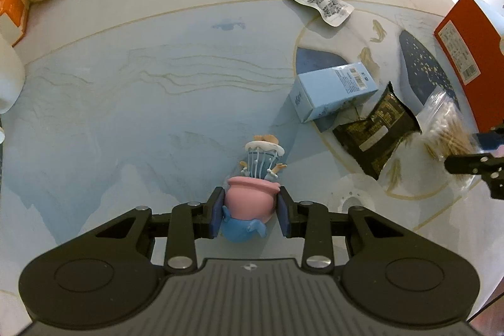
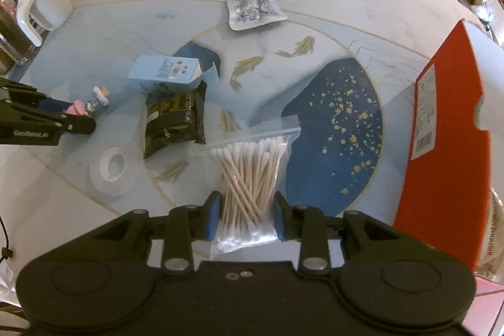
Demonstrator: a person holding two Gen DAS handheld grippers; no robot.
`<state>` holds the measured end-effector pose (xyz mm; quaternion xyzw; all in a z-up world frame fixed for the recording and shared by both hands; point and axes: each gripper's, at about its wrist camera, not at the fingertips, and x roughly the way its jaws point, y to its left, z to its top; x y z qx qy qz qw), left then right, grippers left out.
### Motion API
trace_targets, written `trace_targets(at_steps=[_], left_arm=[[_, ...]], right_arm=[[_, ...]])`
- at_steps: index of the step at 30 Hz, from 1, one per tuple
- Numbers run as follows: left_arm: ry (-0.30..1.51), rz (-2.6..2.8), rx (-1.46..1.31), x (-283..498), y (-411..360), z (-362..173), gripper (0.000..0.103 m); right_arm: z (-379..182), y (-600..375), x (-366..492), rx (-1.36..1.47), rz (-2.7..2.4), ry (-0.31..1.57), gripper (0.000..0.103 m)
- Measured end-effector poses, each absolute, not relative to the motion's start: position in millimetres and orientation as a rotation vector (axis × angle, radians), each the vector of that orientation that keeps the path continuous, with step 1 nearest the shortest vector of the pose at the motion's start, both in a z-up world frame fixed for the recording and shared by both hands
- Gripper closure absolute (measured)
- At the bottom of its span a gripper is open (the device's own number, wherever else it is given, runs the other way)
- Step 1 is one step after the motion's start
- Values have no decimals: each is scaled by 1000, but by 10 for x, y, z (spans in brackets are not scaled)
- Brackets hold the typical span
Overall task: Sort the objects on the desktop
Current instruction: 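Grasp the cotton swab bag with the right tool while the left tool grasps the pink figurine, then carry the swab bag with the right tool while the left tool carries the pink figurine toward the box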
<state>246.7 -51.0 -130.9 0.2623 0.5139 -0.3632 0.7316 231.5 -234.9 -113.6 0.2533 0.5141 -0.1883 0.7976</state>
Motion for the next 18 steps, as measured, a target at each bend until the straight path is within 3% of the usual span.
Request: trace_targets(at_steps=[18], left_arm=[[1185, -817, 513, 2243, -340, -1176, 70]], right_arm=[[-836, -2300, 2060, 577, -340, 1055, 71]])
